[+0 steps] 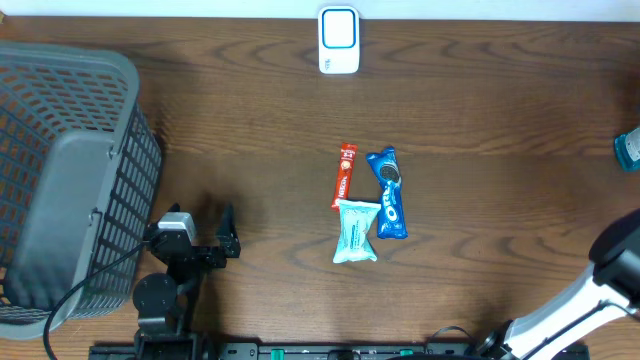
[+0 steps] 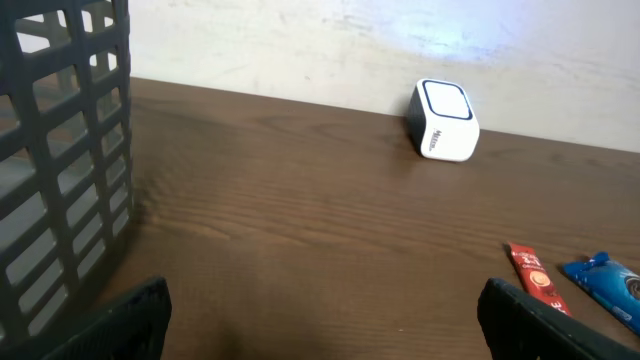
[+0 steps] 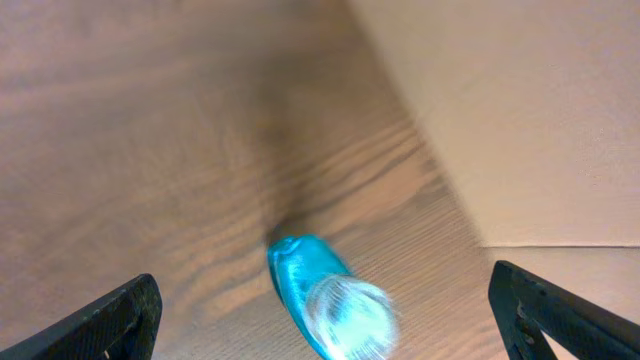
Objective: Scan the item barcode
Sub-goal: 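Carry the bottle to the right table edge and release it, then return the right gripper to the Oreo pack and grasp it, then lift the Oreo pack and move it toward the scanner, then hold the Oreo pack in front of the scanner window, then carry the Oreo pack to the right edge and release it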
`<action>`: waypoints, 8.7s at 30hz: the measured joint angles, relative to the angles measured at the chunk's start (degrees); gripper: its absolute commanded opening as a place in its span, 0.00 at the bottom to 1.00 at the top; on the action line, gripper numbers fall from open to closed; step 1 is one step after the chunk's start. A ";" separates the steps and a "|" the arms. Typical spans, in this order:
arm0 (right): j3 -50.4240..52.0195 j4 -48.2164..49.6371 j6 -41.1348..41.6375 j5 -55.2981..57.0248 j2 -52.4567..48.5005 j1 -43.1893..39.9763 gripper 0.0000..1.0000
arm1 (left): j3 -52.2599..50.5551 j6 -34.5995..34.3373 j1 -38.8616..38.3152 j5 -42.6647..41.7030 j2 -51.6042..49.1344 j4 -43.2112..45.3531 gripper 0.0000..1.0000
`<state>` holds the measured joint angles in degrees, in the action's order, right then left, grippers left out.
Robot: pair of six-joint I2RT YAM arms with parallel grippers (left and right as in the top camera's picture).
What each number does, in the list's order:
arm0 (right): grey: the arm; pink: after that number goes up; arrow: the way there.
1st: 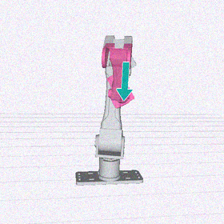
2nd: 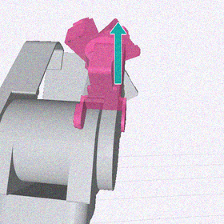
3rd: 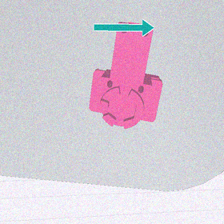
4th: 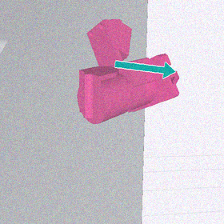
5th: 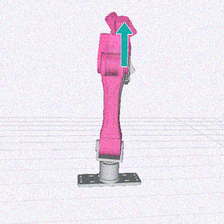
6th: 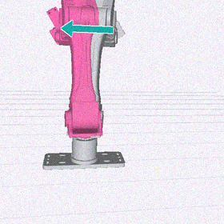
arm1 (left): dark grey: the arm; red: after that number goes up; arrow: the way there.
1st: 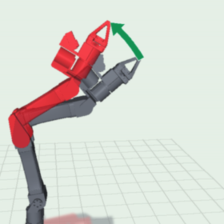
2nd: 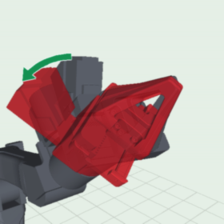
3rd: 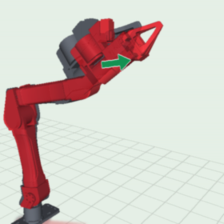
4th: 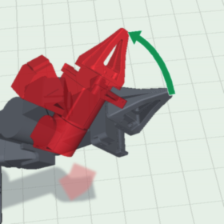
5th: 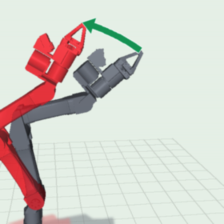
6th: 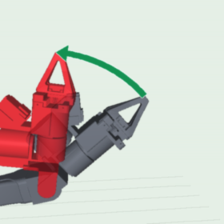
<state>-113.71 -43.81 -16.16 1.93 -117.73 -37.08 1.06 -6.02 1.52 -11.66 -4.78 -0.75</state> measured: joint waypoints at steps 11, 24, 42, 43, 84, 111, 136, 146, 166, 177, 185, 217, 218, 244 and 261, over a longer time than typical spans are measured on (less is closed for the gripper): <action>-1.01 -10.38 5.51 -18.69 17.27 16.15 0.95 | 0.00 0.00 0.00 0.00 0.00 0.00 0.98; -0.85 -27.28 16.65 -16.57 6.97 49.31 0.90 | 0.00 0.00 0.00 0.00 0.00 0.00 0.98; -0.37 -45.48 51.19 18.23 -17.40 73.57 0.72 | 0.00 0.00 0.00 0.00 0.00 0.00 0.98; -0.02 -45.46 52.00 18.91 -17.57 73.35 0.73 | 0.00 0.00 0.00 0.00 0.00 0.00 0.98; -2.80 -53.48 10.25 -36.41 -17.64 64.65 0.01 | 0.04 0.00 0.00 -0.02 0.00 -0.09 0.98; -2.80 -53.16 -41.48 -87.95 -17.64 61.20 0.01 | 0.04 0.00 0.00 0.00 0.00 -0.09 0.98; -2.80 -50.38 -72.48 -88.54 -17.64 64.67 0.01 | 0.04 0.00 0.00 0.00 0.00 -0.09 0.98; -2.84 -53.51 -65.11 -87.78 -16.72 64.37 0.01 | 0.04 0.00 0.00 0.00 0.00 -0.09 0.98; -3.39 -53.66 1.40 -76.72 -9.07 48.17 0.01 | 0.04 0.00 0.00 0.00 0.00 -0.09 0.98; -3.39 -53.68 22.36 -76.94 -9.07 48.19 0.01 | 0.04 0.00 0.00 0.00 0.00 -0.09 0.98; -3.37 -39.01 28.37 -67.56 -9.07 48.19 0.01 | 0.04 0.00 0.00 0.00 0.00 -0.09 0.98; -3.65 36.22 74.36 -27.89 -20.11 54.90 0.01 | 0.07 0.00 0.00 0.00 0.00 -0.11 0.98; -3.65 37.86 76.46 -27.85 -21.55 55.06 0.01 | 0.07 0.00 0.00 -0.02 0.00 -0.11 0.98; -7.78 31.41 84.32 -21.18 -26.71 57.09 0.01 | 0.07 0.00 0.00 0.00 0.00 -0.09 0.98; -14.78 -34.27 57.00 -18.47 -1.33 39.54 0.01 | 0.07 0.00 0.00 0.00 -0.04 -0.09 0.98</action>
<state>-128.49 -78.08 40.84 -16.53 -119.07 2.46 1.13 -6.02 1.52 -11.66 -4.82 -0.84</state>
